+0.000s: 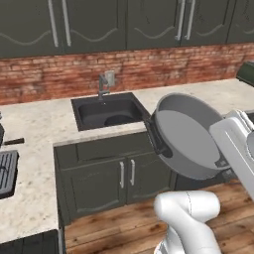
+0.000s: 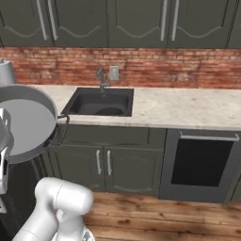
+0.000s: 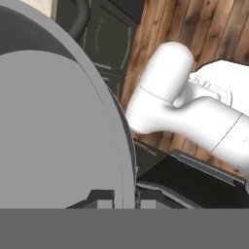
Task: Move the pot and pan from the stove into the sink.
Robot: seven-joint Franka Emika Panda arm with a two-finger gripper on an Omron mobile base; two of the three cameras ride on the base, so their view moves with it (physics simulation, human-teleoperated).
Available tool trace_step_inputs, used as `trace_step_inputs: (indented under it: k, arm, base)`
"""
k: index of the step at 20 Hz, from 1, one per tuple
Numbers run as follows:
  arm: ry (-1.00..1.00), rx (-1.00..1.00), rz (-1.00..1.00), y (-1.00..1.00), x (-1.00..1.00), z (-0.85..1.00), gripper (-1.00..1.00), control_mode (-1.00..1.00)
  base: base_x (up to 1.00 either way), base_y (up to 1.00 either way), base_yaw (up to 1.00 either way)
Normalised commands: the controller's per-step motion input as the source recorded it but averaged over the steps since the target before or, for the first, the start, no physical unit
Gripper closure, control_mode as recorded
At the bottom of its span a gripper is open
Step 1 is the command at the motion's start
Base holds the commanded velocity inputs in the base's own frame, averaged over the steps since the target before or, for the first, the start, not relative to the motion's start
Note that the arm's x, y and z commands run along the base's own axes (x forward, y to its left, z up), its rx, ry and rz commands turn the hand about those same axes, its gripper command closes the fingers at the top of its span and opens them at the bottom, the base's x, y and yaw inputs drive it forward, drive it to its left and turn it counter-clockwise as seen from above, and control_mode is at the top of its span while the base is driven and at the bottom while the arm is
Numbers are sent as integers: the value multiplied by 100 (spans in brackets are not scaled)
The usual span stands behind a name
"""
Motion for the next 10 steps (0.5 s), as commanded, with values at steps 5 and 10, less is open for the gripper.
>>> trace_step_inputs:
  k: [5,10]
  arm:
    - [0,0,0,0,0,0,100,100]
    - [0,0,0,0,0,0,100,100]
  base:
    - [76,0,-7]
    - [75,1,-7]
